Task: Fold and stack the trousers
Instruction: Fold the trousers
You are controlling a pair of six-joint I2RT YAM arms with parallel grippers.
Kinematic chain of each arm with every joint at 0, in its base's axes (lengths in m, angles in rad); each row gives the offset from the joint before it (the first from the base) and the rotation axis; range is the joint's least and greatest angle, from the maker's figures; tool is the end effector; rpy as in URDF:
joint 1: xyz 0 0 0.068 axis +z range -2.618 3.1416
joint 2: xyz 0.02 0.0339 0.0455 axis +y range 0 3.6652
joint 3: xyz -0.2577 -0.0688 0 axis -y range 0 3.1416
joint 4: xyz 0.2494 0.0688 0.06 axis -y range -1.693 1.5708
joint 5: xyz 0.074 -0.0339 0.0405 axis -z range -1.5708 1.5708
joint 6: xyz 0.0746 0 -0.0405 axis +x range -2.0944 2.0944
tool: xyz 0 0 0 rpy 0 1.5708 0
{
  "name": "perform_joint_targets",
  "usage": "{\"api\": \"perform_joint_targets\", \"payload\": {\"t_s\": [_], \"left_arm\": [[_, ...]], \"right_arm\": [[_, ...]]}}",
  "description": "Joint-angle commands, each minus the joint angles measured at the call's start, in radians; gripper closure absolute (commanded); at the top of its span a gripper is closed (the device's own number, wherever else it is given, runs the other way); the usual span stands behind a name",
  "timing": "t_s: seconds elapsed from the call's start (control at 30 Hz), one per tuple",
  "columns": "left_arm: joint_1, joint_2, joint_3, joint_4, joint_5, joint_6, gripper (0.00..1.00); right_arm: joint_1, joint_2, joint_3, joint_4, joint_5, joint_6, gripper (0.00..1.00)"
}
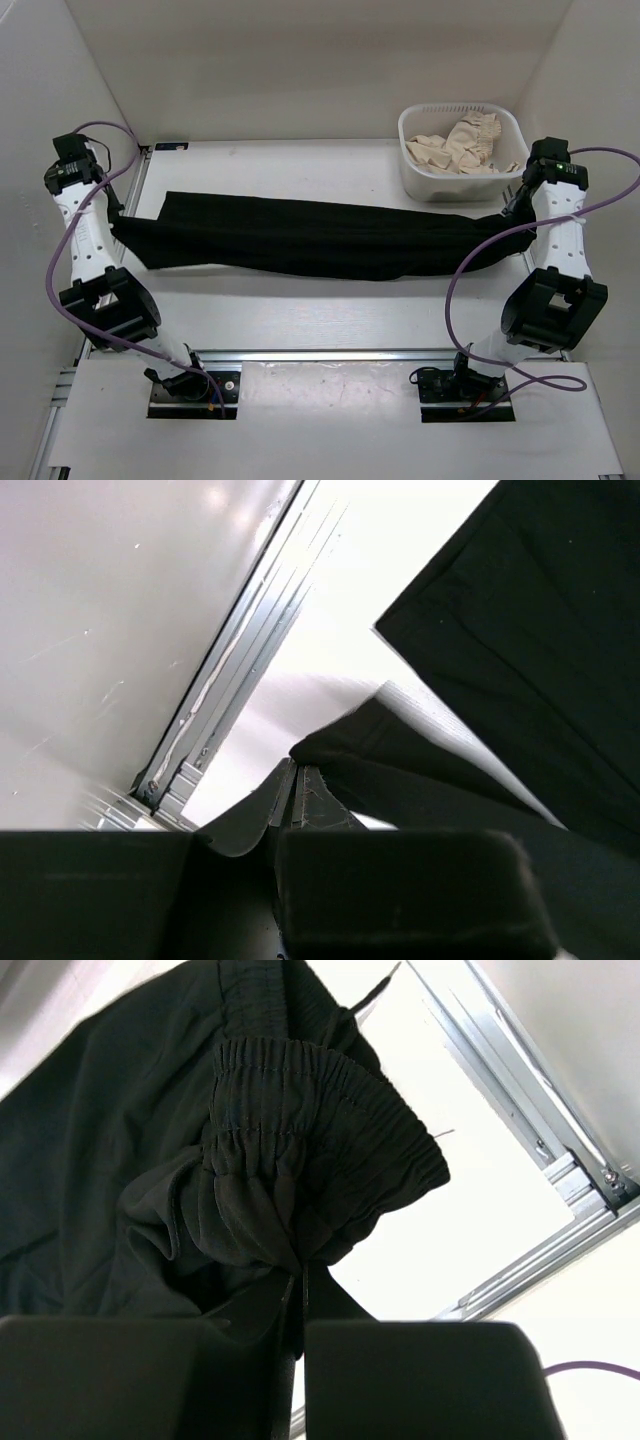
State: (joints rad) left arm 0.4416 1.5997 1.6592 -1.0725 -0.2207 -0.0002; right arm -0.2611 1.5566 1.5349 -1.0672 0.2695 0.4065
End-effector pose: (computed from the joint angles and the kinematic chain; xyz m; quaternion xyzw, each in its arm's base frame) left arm 0.3099 0.1646 0.3213 -0.2389 0.9257 0.1632 0.2438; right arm 0.3181 -0.1056 0.2965 0.3456 0.8987 -0.1129 0.2453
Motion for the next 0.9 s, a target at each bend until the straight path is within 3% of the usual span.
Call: {"api": "perform_joint_targets", "payload": {"t_s": [0.0, 0.27, 0.5, 0.87], "left_arm": [[0.0, -0.02, 0.03, 0.014, 0.011, 0.0, 0.85], [-0.044, 0.116, 0.1, -0.004, 0.0, 0.0, 0.85], [-0.09, 0.428, 0.428, -0.014, -0.049, 0.0, 0.85], [-0.164, 0.733, 0.589, 0.008, -0.103, 0.0, 0.85]], "right_arm": [[-0.001, -0.038, -0.013, -0.016, 0.004, -0.034, 1.0], [-0.001, -0.018, -0.01, -0.007, -0.022, -0.043, 1.0], [-0.001, 0.196, 0.105, 0.004, -0.035, -0.052, 1.0], [-0.001, 0.509, 0.323, -0.014, -0.043, -0.061, 1.0]]}}
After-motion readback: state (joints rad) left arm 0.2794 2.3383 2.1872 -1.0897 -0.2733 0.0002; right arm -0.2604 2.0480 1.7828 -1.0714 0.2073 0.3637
